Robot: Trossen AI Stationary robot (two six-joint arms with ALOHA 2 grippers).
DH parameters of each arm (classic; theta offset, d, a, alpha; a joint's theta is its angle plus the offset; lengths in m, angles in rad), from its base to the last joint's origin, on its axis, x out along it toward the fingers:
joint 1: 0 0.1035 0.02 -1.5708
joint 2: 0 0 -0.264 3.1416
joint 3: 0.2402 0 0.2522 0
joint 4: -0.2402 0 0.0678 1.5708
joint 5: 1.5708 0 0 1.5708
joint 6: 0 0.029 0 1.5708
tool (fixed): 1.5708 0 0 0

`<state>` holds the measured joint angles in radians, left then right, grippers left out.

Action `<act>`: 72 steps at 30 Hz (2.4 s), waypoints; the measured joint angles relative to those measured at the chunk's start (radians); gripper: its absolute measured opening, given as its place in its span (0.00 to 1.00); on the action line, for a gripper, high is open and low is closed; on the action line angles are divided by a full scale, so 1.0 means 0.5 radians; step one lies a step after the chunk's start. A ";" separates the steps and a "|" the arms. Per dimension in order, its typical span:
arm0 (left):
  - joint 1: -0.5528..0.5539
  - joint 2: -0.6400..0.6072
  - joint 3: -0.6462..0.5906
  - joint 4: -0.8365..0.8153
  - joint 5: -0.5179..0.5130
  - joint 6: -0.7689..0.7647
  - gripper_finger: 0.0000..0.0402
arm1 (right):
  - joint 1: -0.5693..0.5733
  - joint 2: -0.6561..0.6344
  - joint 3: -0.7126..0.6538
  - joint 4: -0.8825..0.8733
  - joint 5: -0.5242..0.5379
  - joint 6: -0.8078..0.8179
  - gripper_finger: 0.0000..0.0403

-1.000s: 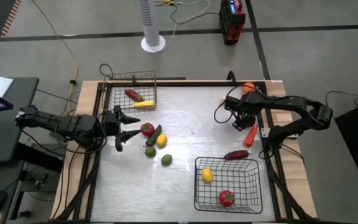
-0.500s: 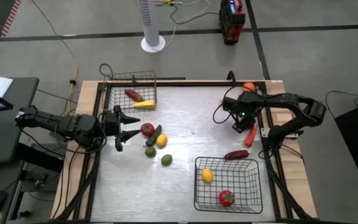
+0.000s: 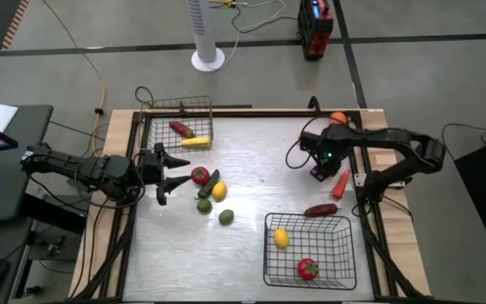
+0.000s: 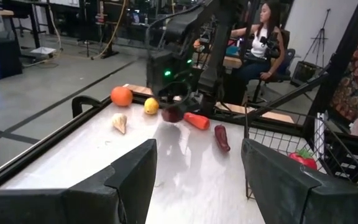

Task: Sort produce into baskets
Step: Put the apple into the bottom wire basket, then put the carrot into the top wire basket

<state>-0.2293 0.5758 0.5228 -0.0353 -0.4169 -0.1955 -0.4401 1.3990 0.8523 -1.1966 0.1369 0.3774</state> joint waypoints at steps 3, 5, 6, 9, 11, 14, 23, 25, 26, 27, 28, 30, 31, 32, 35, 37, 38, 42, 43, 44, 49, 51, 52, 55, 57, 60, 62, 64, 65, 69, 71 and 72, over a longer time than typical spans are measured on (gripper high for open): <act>0.000 0.000 0.000 0.000 -0.018 0.000 0.56 | 0.173 -0.088 0.083 -0.014 -0.181 0.069 0.82; 0.000 0.000 0.000 0.000 -0.020 0.000 0.56 | 0.320 -0.143 0.149 -0.012 -0.288 0.112 0.82; 0.000 0.000 0.000 0.000 -0.021 0.004 0.56 | 0.401 -0.174 0.183 0.003 -0.334 0.135 0.82; 0.000 0.000 0.000 0.000 -0.027 0.007 0.56 | 0.665 -0.290 0.307 0.144 -0.422 0.243 0.82; 0.000 0.000 0.000 0.000 -0.027 0.006 0.56 | 0.858 -0.360 0.373 0.308 -0.437 0.336 0.82; 0.000 0.000 0.000 0.000 -0.027 0.007 0.56 | 1.140 -0.421 0.446 0.547 -0.438 0.463 0.82; 0.000 0.000 -0.001 0.013 -0.026 0.000 0.56 | 1.754 -0.251 0.521 0.706 -0.428 0.886 0.83; 0.000 0.000 -0.001 0.041 -0.028 0.007 0.56 | 1.826 -0.174 0.521 0.653 -0.428 1.001 0.84; 0.000 0.000 -0.001 0.068 -0.028 0.022 0.56 | 1.852 -0.135 0.521 0.623 -0.429 1.059 0.85; 0.000 0.000 -0.001 0.096 -0.028 0.037 0.56 | 1.873 -0.097 0.521 0.592 -0.434 1.109 0.86; 0.000 -0.001 -0.001 0.118 -0.029 0.044 0.56 | 1.888 -0.065 0.520 0.558 -0.445 1.151 0.87; 0.000 -0.001 -0.001 0.140 -0.029 0.068 0.56 | 1.903 -0.019 0.520 0.497 -0.492 1.216 0.90; 0.000 0.000 -0.001 0.150 -0.029 0.083 0.56 | 1.904 -0.004 0.520 0.476 -0.515 1.244 0.91; 0.000 0.000 -0.001 0.162 -0.029 0.103 0.56 | 1.903 0.004 0.520 0.455 -0.531 1.268 0.92; 0.000 -0.001 -0.001 0.180 -0.030 0.143 0.56 | 1.901 0.008 0.535 0.422 -0.584 1.308 0.94; 0.000 0.000 -0.001 0.185 -0.030 0.164 0.56 | 1.896 0.002 0.582 0.378 -0.586 1.306 0.94; 0.000 -0.001 -0.001 0.190 -0.030 0.169 0.56 | 1.889 -0.002 0.619 0.330 -0.586 1.288 0.94; 0.000 0.000 -0.001 0.192 -0.030 0.180 0.56 | 1.842 -0.047 0.766 0.004 -0.468 1.257 0.94; 0.000 0.000 -0.001 0.192 -0.030 0.180 0.56 | 1.820 -0.059 0.799 -0.098 -0.388 1.255 0.93; 0.000 -0.001 -0.001 0.194 -0.030 0.180 0.56 | 1.792 -0.074 0.823 -0.193 -0.288 1.256 0.93; 0.000 0.000 -0.001 0.193 -0.030 0.178 0.56 | 1.561 -0.112 0.840 -0.565 -0.024 1.392 0.92; 0.000 0.000 -0.001 0.193 -0.030 0.178 0.56 | 1.439 -0.094 0.840 -0.674 -0.020 1.422 0.91; 0.000 0.000 -0.001 0.193 -0.031 0.178 0.56 | 1.376 -0.079 0.840 -0.726 -0.021 1.419 0.91; 0.000 0.000 -0.001 0.193 -0.031 0.178 0.56 | 1.185 -0.047 0.808 -0.735 -0.041 1.235 0.90; 0.000 0.000 -0.001 0.192 -0.031 0.176 0.56 | 1.065 -0.036 0.754 -0.712 -0.066 1.041 0.89; 0.000 0.000 -0.001 0.189 -0.032 0.177 0.56 | 0.890 0.000 0.649 -0.751 -0.081 0.719 0.87; 0.000 0.000 -0.001 0.188 -0.032 0.184 0.56 | 0.799 0.023 0.588 -0.722 -0.082 0.463 0.86; 0.000 0.001 -0.001 0.182 -0.032 0.187 0.56 | 0.722 0.030 0.529 -0.729 -0.081 0.243 0.84; 0.000 0.000 -0.001 0.184 -0.032 0.190 0.56 | 0.690 0.040 0.512 -0.706 -0.082 0.139 0.83; 0.000 0.000 -0.001 0.182 -0.032 0.210 0.56 | 0.596 0.057 0.426 -0.636 -0.092 -0.077 0.81; 0.000 0.000 -0.001 0.179 -0.032 0.211 0.56 | 0.558 0.069 0.377 -0.619 -0.116 -0.129 0.81; 0.000 0.000 -0.001 0.179 -0.032 0.211 0.56 | 0.544 0.084 0.349 -0.624 -0.120 -0.146 0.81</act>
<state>-0.2291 0.5758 0.5224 0.0540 -0.4328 -0.0902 -0.1681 1.4407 1.0266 -1.5085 0.0769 0.3044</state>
